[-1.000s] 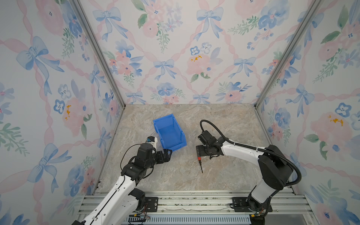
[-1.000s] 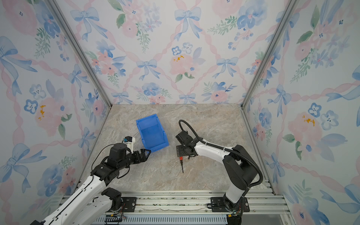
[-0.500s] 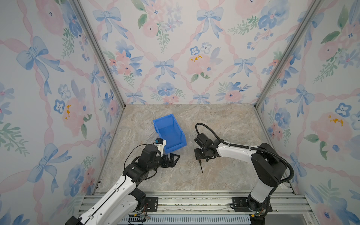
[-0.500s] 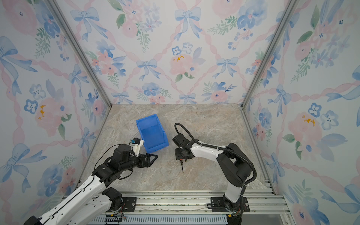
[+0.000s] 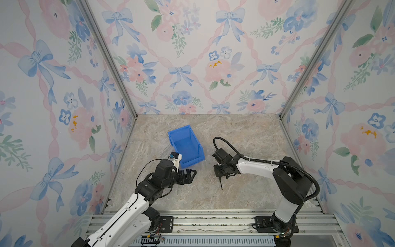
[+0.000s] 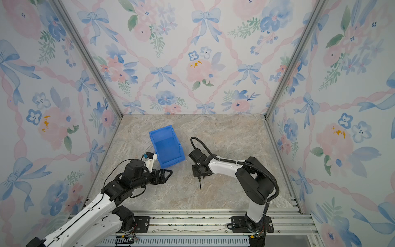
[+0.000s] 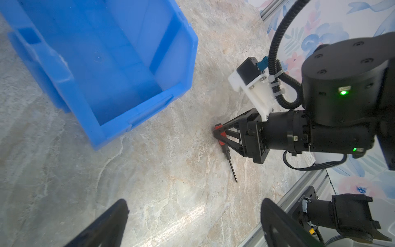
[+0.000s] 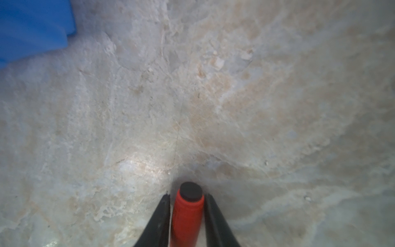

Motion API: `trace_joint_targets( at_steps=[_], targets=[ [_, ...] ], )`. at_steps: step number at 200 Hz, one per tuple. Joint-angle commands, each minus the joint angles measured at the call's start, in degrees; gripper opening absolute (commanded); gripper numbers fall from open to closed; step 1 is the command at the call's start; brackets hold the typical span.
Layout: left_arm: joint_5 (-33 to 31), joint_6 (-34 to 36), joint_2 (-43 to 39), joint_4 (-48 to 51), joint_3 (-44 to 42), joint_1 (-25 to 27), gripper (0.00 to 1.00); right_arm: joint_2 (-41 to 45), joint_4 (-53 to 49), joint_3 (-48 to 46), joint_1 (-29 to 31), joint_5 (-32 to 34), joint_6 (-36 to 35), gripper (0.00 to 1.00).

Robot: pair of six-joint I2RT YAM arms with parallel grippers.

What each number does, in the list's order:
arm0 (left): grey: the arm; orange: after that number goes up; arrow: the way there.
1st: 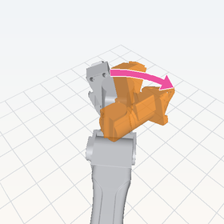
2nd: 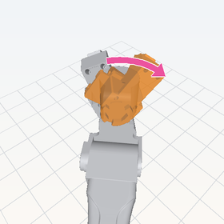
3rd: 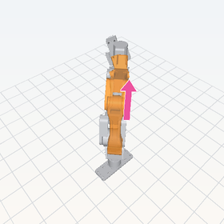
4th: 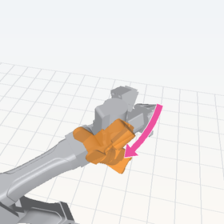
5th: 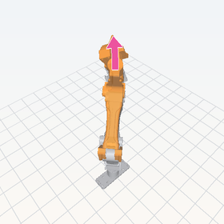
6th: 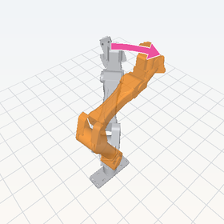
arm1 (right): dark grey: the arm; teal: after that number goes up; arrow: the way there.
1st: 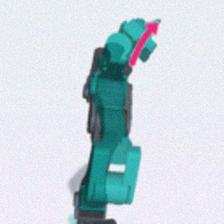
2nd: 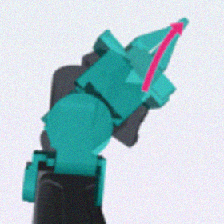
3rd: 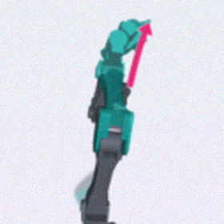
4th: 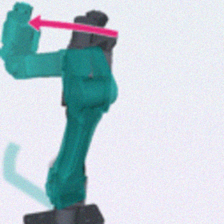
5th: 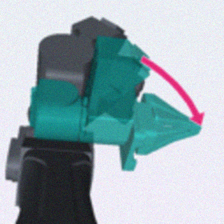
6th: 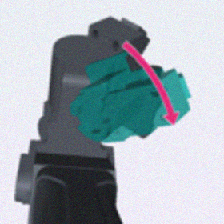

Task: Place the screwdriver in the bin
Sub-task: 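Lower the right gripper and close it on the red screwdriver handle, then lift the screwdriver with the right gripper and carry it over the blue bin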

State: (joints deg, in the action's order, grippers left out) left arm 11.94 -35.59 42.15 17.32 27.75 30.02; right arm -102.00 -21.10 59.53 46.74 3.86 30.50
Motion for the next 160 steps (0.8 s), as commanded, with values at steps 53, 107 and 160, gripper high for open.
trace_joint_targets(
  at_steps=[53, 107, 160],
  targets=[
    [-6.7, -1.6, -3.4, -0.1, -0.4, 0.2, 0.98, 2.7, -3.1, 0.3, 1.6, 0.8, -3.6, 0.02],
    [-13.5, -4.0, -4.6, -0.2, -2.9, -0.2, 0.98, 6.9, -11.2, 13.8, 4.0, 3.9, -9.5, 0.00],
    [-15.8, -6.3, -5.2, -0.2, -4.7, -3.3, 0.97, -0.7, -17.1, 31.6, 3.9, 3.2, -12.5, 0.00]
  ],
)
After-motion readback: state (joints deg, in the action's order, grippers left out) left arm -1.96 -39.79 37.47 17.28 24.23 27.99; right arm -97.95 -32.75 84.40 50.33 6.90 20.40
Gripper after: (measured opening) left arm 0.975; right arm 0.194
